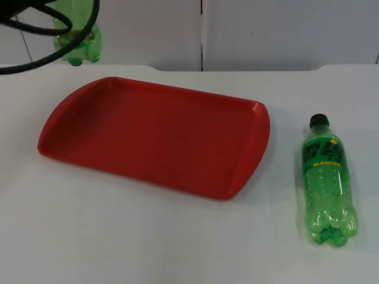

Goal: Place the bottle upright on the tray.

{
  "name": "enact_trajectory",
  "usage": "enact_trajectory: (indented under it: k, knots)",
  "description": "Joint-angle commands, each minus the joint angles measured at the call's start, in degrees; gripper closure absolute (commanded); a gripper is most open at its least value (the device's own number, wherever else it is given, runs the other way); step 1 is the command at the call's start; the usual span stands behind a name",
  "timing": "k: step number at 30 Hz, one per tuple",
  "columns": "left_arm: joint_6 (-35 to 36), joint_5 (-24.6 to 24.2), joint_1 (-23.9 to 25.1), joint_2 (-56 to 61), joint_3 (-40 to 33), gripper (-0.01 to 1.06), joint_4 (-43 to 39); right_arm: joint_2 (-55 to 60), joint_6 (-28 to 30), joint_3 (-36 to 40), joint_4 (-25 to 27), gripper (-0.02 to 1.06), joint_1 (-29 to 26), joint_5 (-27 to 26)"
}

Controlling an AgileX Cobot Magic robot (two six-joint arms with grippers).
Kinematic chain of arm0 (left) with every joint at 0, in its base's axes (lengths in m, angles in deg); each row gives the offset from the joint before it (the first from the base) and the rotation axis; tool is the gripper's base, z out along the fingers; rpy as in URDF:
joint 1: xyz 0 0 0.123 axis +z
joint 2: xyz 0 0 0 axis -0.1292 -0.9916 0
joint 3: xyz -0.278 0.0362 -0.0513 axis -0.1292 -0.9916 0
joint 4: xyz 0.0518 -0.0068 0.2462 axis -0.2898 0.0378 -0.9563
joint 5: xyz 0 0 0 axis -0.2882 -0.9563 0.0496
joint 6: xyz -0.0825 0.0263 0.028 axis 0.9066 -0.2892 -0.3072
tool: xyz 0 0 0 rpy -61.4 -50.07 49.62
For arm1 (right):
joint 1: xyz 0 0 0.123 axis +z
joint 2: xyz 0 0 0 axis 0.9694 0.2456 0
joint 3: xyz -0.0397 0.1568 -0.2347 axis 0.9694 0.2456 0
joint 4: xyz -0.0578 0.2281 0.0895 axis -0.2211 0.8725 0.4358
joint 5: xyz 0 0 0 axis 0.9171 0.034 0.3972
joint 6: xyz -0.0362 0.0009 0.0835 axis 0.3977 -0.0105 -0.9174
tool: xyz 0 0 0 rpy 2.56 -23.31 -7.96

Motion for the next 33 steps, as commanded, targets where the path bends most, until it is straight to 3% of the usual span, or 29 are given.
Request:
enact_trajectory:
  k: [1, 3, 7, 24, 33]
  knots:
    - [-0.11, 6.02, 1.16, -1.91, 0.1, 1.05, 0.39, -0.23, 0.2, 0.39, 0.08, 0.03, -0.31, -0.04]
    - [-0.11, 9.6, 2.07, -4.5, 0.1, 1.05, 0.24, -0.23, 0.2, 0.39, 0.08, 0.03, -0.31, -0.04]
    - [-0.11, 12.13, 2.9, -8.56, 1.6, 1.05, -2.93, -0.23, 0.2, 0.39, 0.08, 0.03, -0.31, -0.04]
    - [-1.48, 11.75, 2.9, -24.8, 17.99, 1.05, -5.66, -0.23, 0.2, 0.39, 0.08, 0.03, -0.31, -0.04]
    - [-1.48, 12.9, 2.9, -29.99, 22.44, 1.05, -8.25, -0.23, 0.2, 0.39, 0.08, 0.03, -0.31, -0.04]
